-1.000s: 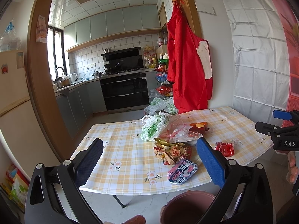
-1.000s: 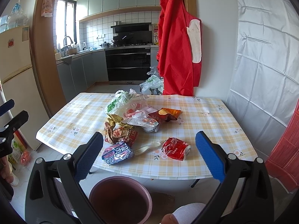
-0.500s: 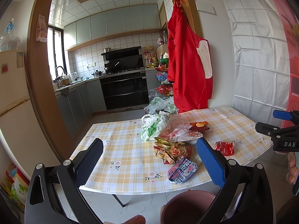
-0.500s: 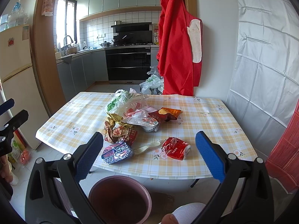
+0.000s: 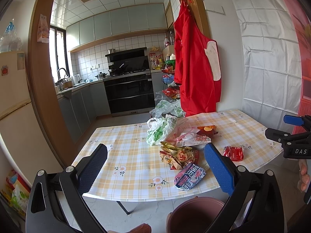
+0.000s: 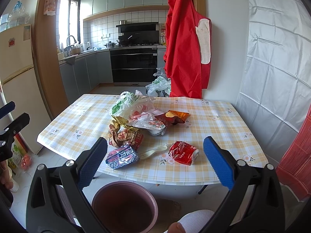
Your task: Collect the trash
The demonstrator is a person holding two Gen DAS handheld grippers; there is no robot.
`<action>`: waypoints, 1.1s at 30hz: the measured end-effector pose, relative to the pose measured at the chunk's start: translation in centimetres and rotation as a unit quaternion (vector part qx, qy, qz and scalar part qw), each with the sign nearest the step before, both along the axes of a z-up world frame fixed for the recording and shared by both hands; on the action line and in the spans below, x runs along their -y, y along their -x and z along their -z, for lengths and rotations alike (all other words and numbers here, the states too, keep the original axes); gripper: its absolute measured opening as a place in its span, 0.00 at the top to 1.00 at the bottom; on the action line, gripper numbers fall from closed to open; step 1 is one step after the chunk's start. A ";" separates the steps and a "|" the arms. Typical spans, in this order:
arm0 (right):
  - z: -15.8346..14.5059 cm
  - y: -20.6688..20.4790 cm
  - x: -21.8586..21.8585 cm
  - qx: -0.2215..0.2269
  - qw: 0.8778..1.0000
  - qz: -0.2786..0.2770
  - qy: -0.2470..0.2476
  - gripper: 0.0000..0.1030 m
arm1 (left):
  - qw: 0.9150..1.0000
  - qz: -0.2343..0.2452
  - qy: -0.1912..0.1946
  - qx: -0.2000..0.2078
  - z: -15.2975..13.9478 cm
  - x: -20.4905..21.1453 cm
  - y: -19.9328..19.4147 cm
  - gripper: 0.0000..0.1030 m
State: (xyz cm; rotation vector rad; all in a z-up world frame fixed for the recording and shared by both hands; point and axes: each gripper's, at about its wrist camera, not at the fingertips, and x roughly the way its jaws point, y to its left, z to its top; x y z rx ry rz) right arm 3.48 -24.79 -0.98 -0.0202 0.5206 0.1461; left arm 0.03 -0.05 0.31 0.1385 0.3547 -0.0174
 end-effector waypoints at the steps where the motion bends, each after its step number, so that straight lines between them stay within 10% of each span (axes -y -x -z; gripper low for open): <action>1: 0.0 0.0 0.0 0.000 1.000 0.000 0.000 0.05 | 1.000 0.000 0.000 0.000 0.0 0.0 0.0 0.05; 24: 2.4 -0.7 -0.1 -0.014 1.000 -0.006 0.005 0.05 | 0.998 0.051 0.021 0.008 2.8 0.1 0.4 0.05; 33: 7.4 -3.1 4.4 -0.043 0.999 0.031 0.014 0.05 | 0.997 0.048 0.022 -0.063 8.7 0.1 -3.5 0.05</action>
